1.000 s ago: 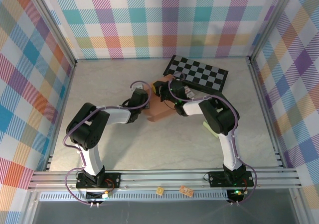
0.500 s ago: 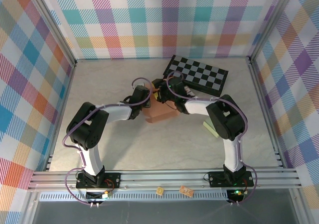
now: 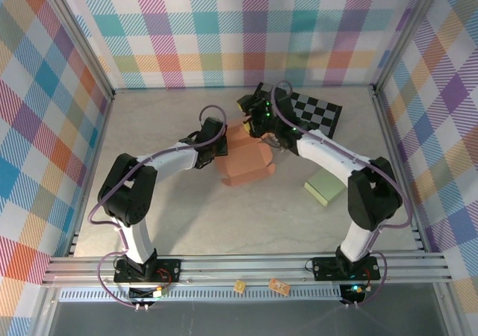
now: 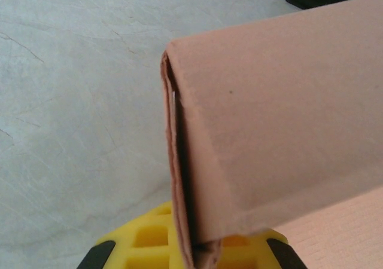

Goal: Fold the paper box

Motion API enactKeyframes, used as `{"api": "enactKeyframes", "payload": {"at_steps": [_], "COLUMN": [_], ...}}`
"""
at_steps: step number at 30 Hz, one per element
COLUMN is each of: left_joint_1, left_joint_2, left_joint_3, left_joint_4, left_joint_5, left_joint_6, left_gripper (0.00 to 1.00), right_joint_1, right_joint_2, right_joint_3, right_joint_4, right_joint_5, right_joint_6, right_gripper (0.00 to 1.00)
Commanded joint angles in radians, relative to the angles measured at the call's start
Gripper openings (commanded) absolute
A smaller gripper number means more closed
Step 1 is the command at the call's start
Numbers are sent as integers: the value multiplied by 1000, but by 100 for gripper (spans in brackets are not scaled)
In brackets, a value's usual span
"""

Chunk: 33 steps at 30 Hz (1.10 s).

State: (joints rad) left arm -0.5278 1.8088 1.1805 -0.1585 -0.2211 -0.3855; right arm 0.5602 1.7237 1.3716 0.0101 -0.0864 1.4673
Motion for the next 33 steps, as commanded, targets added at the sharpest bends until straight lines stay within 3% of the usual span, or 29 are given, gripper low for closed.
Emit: {"api": "enactKeyframes", "payload": {"at_steps": [1, 9, 13, 20, 24, 33], "left_joint_1": [12, 74, 99, 115, 115, 114], "left_joint_2": [-45, -4, 8, -26, -22, -7], "left_joint_3": [75, 300, 361, 363, 373, 399], "left_joint_4": [-177, -513, -635, -688, -690, -699], "left_joint_5": [62, 236, 323, 365, 373, 382], "left_joint_6": [-52, -71, -65, -56, -52, -45], "left_gripper": [0, 0, 0, 0, 0, 0], "right_joint_1": [-37, -138, -158, -161, -161, -144], "right_joint_2": [-29, 3, 23, 16, 3, 11], "right_joint_3": [70, 346, 392, 284, 194, 131], "right_joint_4": [-211, -587, -687, -609, -569, -558], "right_joint_5": [-5, -113, -183, -311, -318, -229], "right_joint_6": [-107, -461, -539, -434, -411, -495], "right_gripper": [68, 63, 63, 68, 60, 58]}}
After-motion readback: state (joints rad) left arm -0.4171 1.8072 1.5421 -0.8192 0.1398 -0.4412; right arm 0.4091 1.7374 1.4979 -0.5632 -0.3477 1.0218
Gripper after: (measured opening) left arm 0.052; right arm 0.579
